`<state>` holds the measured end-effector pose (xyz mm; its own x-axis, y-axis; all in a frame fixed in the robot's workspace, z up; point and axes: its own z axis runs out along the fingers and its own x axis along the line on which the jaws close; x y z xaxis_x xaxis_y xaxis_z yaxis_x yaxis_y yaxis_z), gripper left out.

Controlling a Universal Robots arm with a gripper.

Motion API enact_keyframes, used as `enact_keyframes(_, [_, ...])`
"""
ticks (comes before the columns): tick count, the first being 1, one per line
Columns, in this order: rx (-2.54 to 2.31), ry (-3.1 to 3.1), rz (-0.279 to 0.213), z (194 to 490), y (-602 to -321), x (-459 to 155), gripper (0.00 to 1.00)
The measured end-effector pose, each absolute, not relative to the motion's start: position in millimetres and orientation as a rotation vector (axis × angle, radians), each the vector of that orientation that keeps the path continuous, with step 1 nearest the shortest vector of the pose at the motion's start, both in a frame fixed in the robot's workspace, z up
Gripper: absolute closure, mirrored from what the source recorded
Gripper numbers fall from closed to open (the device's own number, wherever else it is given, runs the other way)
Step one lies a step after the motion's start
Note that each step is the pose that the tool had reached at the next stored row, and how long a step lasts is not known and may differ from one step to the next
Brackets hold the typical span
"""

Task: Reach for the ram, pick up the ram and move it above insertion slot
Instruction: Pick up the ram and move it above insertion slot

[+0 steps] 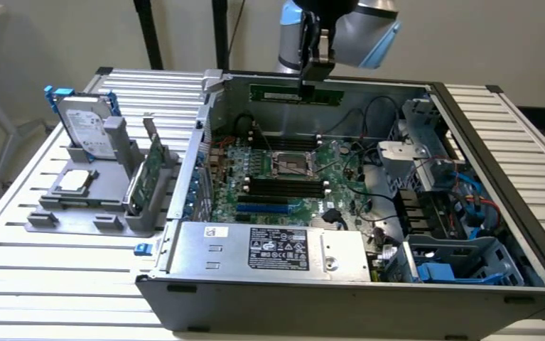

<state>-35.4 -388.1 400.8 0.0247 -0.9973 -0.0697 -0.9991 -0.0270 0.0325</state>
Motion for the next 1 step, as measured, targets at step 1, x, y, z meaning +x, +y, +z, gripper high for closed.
enact_keyframes(1, [-2.230,2.173,0.113,400.8,-388.1,-35.4,0.87])
